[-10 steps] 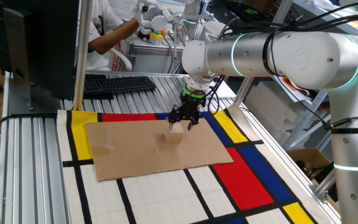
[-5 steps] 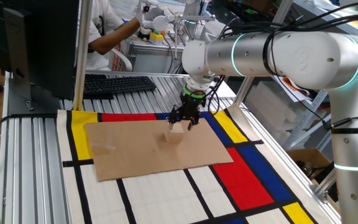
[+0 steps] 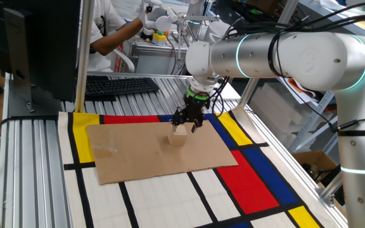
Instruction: Grab the block and place it at the designated location
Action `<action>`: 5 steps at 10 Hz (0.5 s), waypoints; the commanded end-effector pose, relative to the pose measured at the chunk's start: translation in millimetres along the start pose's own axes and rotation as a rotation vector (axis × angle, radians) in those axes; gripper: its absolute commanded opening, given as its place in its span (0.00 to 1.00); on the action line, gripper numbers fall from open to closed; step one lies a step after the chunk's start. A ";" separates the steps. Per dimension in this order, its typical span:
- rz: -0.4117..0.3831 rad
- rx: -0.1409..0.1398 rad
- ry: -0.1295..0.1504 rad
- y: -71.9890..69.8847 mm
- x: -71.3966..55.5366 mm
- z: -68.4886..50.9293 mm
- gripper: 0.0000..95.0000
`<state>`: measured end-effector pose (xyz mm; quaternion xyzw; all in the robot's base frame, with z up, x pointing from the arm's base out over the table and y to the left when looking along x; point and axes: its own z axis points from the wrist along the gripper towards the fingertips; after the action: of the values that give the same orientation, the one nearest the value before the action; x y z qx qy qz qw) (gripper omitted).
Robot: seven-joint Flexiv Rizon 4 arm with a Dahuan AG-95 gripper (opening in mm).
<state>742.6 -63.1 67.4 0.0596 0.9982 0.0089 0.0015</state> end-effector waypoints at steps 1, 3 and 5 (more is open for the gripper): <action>0.000 0.000 0.001 0.0 -0.4 0.2 0.80; -0.044 -0.032 0.015 -28.3 34.1 -37.3 0.00; -0.043 -0.036 0.012 -27.9 34.8 -36.8 0.00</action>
<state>712.0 -84.9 99.4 0.0409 0.9988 0.0268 -0.0061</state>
